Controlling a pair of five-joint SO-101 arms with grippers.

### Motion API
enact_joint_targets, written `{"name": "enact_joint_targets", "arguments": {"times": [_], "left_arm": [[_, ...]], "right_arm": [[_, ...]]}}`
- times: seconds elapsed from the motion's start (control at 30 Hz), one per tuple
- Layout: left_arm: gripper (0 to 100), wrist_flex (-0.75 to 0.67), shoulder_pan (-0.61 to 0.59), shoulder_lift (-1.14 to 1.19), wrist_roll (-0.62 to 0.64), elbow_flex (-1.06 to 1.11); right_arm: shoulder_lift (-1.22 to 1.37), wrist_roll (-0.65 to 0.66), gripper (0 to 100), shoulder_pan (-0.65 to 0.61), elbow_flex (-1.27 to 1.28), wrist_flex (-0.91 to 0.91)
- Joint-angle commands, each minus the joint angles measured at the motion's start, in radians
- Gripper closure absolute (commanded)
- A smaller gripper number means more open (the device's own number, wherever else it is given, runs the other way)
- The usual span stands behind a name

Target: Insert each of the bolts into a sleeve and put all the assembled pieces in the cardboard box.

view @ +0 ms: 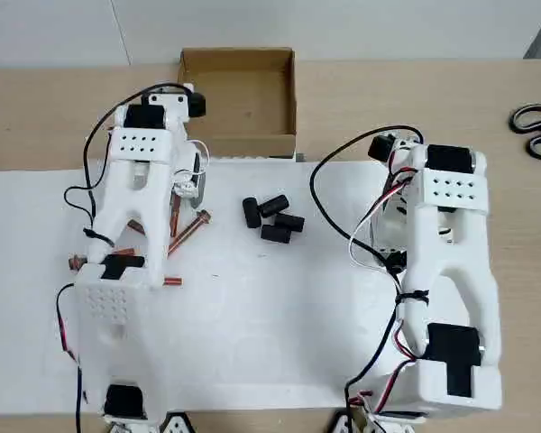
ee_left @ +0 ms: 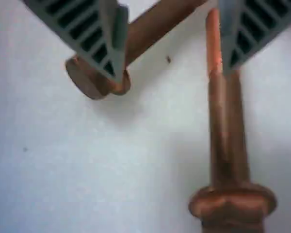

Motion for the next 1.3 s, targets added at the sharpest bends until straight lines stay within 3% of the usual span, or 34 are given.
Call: {"name": "enact_joint_targets", "arguments": {"times": [0.0,0.23,1.07,1.27], "left_arm": [[87,-0.038,-0.021,0.003,-0.011,-0.044],[87,-0.057,-0.068,0.054,-0.044,-0.070],[87,-0.040,-0.043,0.319,-0.048,-0.320],[100,0.021,-0.020,0.318,-0.048,-0.323]], "right_arm": [[-0.056,-0.008,99.1,0.012,-0.003,-0.007],[-0.053,-0.009,99.1,0.008,-0.003,-0.007],[-0.050,-0.009,99.1,0.005,-0.003,-0.008],[-0.050,-0.011,99.1,0.005,-0.003,-0.008]]}}
